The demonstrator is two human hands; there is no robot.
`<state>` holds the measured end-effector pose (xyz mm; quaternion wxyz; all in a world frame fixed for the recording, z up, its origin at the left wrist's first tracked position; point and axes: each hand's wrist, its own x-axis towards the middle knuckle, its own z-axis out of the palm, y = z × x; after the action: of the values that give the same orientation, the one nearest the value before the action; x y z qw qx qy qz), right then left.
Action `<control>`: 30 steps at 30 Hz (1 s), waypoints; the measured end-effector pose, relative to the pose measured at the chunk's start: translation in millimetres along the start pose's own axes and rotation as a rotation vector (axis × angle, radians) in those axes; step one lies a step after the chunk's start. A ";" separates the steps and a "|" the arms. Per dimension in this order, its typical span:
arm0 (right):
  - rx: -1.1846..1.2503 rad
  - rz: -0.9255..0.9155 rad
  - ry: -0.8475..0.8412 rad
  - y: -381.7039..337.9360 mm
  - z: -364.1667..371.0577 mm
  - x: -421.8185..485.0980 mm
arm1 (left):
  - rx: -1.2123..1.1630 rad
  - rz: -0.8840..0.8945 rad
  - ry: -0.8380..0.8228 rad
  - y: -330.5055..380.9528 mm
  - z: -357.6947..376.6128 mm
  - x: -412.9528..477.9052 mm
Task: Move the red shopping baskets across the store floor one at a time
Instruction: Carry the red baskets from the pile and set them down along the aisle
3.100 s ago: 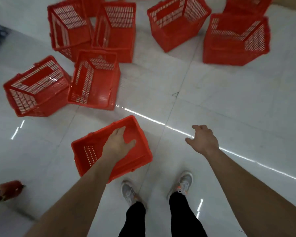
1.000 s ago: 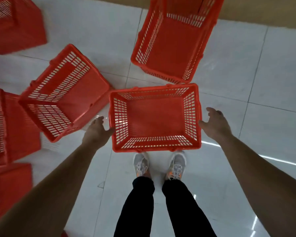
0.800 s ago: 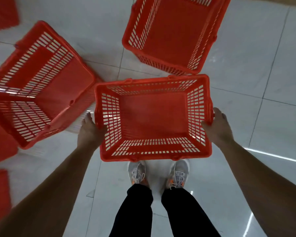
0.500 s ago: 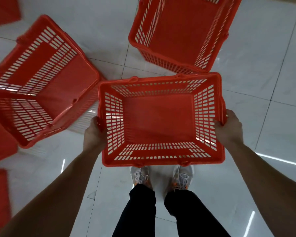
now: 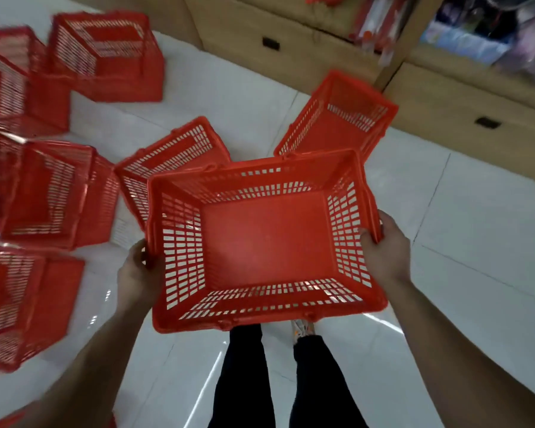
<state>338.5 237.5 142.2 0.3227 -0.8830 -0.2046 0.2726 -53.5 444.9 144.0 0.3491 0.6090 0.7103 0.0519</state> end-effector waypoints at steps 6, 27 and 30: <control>0.000 -0.263 -0.127 -121.3 -50.9 -63.1 | -0.224 -0.103 0.272 -5.4 -129.0 -140.1; -0.124 -1.033 -0.754 -364.5 213.5 -500.5 | -0.606 -0.736 1.077 -376.7 -321.6 -518.3; -0.147 -1.106 -0.832 -371.8 253.8 -573.5 | -0.674 -0.798 1.132 -427.0 -336.2 -558.4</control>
<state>-326.4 309.0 432.7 0.2482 -0.4910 -0.7489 0.3694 -587.4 -48.2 425.0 0.0912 0.0481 0.8924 0.4393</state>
